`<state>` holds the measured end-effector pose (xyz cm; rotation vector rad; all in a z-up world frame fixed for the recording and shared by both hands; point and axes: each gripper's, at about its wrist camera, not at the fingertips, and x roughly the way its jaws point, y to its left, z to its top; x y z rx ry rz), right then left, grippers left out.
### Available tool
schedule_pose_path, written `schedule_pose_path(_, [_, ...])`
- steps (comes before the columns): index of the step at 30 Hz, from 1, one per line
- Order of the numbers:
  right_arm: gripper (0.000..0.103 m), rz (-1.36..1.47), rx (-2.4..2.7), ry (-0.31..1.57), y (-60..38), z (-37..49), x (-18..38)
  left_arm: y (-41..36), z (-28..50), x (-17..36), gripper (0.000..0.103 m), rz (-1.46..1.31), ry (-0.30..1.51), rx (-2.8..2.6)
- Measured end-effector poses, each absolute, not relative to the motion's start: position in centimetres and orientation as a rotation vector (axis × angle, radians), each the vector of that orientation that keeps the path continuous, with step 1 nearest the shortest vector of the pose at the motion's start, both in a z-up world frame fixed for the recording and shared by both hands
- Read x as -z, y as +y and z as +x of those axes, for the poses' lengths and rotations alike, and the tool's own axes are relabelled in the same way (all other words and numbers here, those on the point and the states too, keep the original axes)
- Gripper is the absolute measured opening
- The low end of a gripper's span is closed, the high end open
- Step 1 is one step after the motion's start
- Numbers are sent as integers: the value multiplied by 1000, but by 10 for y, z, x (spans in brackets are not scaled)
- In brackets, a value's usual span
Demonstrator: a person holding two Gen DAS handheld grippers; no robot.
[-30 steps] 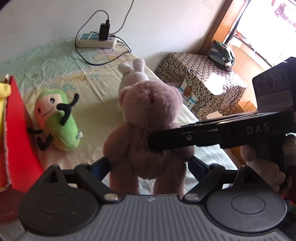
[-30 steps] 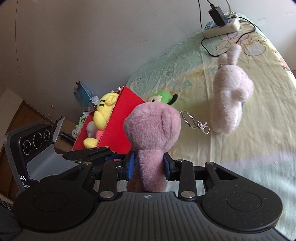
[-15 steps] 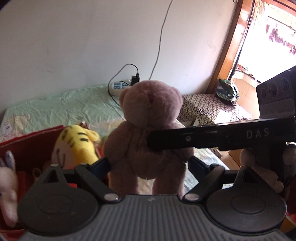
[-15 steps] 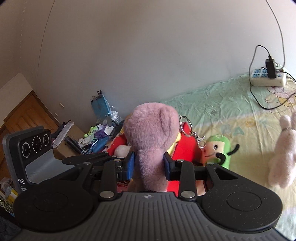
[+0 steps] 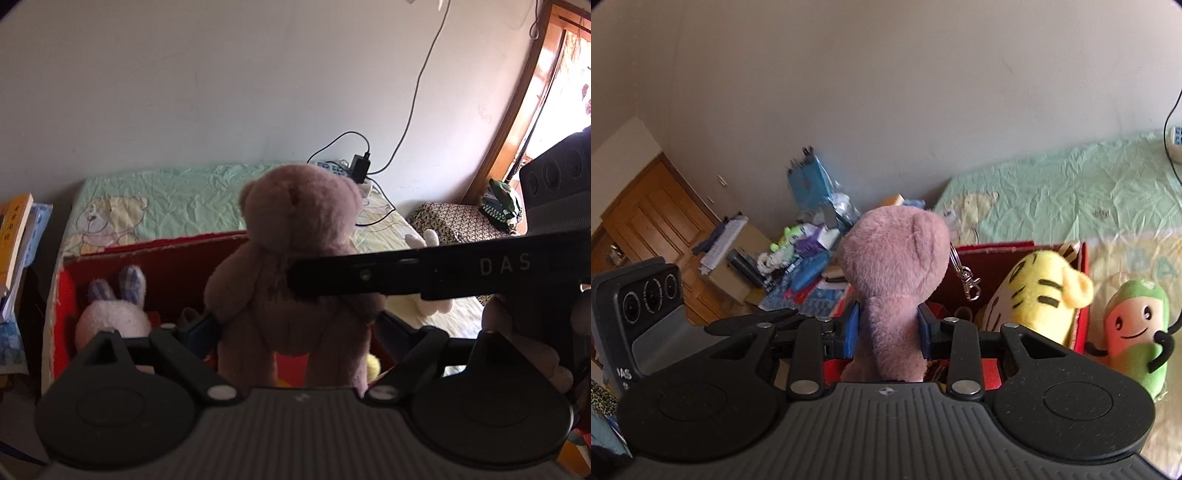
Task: Organize objects
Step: 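Lower the teddy bear into the red box and open the right gripper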
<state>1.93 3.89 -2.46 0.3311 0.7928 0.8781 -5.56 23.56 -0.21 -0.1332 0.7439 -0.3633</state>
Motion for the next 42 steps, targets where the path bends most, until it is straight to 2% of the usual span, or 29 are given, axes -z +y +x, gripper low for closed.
schedule_pose_path(12, [34,183,-752,1009,89,47,44,269,-20,58,84,-214,889,345])
schedule_pose_path(14, [34,167,-718,1036,94,51,50,268,-16,64,80,-195,905,343])
schedule_pose_path(16, [31,139,-687,1067,102,56,56,266,-14,68,78,-176,915,346])
schedule_pose_path(18, [23,128,-680,1097,108,58,63,264,-13,71,78,-163,921,343])
schedule_pose_path(20, [23,126,-670,1112,110,60,68,263,-11,75,78,-150,929,334])
schedule_pose_path(34, [21,95,-608,1034,113,55,80,262,0,86,78,-112,977,304])
schedule_pose_path(42, [21,171,-586,1011,104,45,83,249,0,85,82,-15,988,238])
